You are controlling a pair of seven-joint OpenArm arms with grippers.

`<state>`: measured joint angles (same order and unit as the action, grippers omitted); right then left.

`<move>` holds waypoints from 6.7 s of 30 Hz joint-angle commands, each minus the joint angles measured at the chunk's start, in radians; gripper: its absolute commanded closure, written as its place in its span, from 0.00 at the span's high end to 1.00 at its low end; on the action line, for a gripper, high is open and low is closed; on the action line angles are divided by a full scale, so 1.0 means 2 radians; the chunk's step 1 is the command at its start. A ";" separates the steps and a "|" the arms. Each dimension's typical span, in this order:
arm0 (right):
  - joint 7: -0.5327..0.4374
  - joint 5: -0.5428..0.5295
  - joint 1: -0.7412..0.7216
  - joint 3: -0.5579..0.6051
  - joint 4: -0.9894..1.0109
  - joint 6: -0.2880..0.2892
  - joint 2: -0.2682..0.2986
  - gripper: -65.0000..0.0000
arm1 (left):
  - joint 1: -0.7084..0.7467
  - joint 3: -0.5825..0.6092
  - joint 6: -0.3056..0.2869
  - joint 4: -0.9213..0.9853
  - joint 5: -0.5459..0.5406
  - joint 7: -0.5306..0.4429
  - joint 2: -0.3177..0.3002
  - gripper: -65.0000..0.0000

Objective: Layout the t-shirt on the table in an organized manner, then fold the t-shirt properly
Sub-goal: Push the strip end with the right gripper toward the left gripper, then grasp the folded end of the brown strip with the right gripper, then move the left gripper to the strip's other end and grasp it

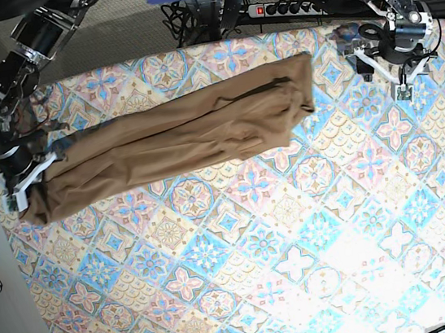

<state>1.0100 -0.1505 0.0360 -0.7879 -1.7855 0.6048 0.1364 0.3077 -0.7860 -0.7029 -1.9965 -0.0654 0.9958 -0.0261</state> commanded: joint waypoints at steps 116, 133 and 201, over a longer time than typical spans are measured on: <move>-0.353 0.228 0.181 0.465 -0.091 -0.093 -0.117 0.00 | -0.036 0.051 0.002 0.047 0.049 -0.003 0.000 0.66; -0.352 0.095 0.130 0.308 -0.070 -0.054 -0.107 0.00 | -0.036 0.058 0.002 0.047 0.049 -0.003 0.000 0.66; -0.319 0.096 0.130 0.377 0.126 -0.056 -0.095 0.00 | -0.056 0.011 0.002 0.168 -0.341 0.179 0.050 0.67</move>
<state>0.3496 0.0334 0.2939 -0.0360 -1.5242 0.4885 -0.0528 0.1963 -0.7708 -0.7033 -1.6581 -0.7738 1.3319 0.0696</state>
